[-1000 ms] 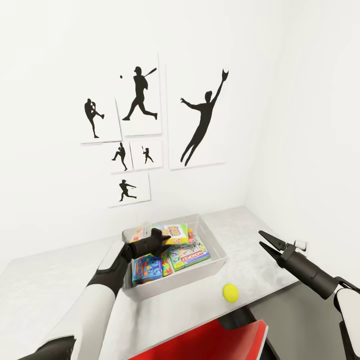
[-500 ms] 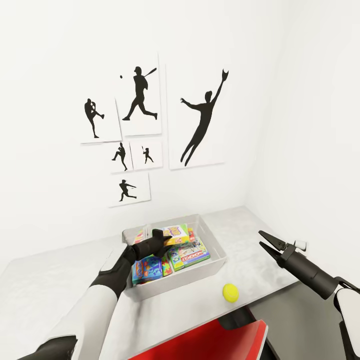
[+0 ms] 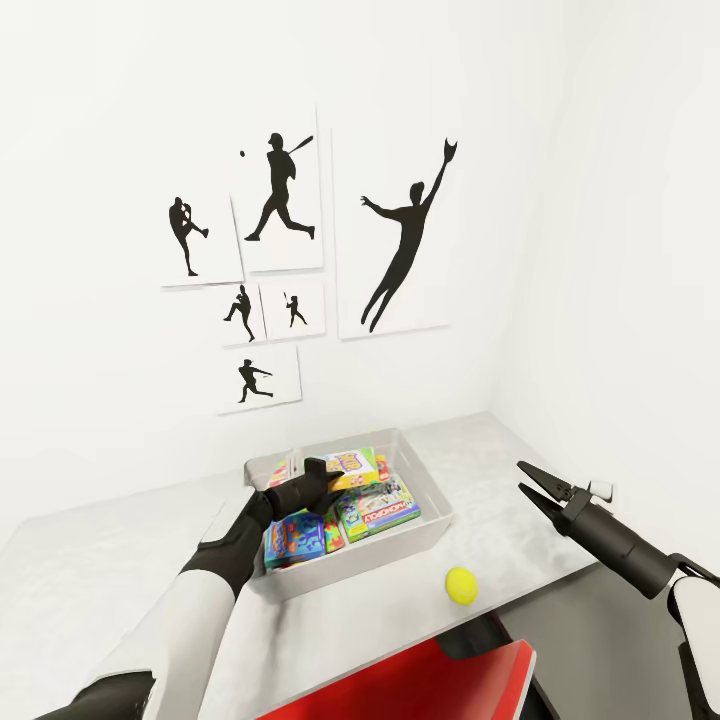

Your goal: Put all the toys in the child's room - the three board games (two on the bed and one on the table), the two jigsaw puzzles on the table, and the tennis ball on the table - inside the toy box on the table in the child's room.

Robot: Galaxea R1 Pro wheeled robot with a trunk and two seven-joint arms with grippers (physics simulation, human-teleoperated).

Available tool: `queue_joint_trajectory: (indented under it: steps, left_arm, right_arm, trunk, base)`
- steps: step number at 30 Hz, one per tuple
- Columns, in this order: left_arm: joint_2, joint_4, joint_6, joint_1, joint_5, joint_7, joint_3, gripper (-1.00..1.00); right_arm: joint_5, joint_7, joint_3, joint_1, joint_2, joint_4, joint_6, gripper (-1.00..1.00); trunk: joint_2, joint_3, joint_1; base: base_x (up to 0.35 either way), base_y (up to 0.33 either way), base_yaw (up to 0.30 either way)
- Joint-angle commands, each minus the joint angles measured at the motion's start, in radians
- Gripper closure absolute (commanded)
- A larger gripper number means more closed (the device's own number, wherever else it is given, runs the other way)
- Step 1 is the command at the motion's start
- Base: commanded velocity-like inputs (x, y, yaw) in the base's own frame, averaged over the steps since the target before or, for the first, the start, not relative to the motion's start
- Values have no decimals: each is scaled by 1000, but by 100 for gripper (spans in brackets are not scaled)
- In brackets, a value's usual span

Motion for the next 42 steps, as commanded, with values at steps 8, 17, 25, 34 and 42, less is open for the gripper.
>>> queue_joint_trajectory:
  steps: [8, 17, 25, 34, 42]
  left_arm:
    - [-1, -1, 4, -1, 10, 10, 6, -100]
    - [-1, -2, 14, -1, 20, 10, 0, -100]
    - [-1, -10, 42, -1, 39, 10, -1, -100]
    - [-1, -16, 148, -2, 58, 10, -1, -100]
    - [-1, -17, 215, -2, 67, 10, -2, -100]
  right_arm:
    - [3, 5, -2, -1, 0, 0, 6, -100]
    - [3, 5, -2, -2, 0, 0, 6, -100]
    - [3, 5, -2, -1, 0, 0, 6, -100]
    - [3, 5, -2, -1, 0, 0, 6, -100]
    - [2, 5, -2, -1, -11, 0, 6, -100]
  trunk:
    - [-1, -2, 0]
    - [-1, -2, 0]
    - [-1, -2, 0]
    - [-1, -2, 0]
    - [-1, -2, 0]
  base:
    - [0, 0, 0]
    - [0, 0, 0]
    - [0, 0, 0]
    - [0, 0, 0]
    - [0, 0, 0]
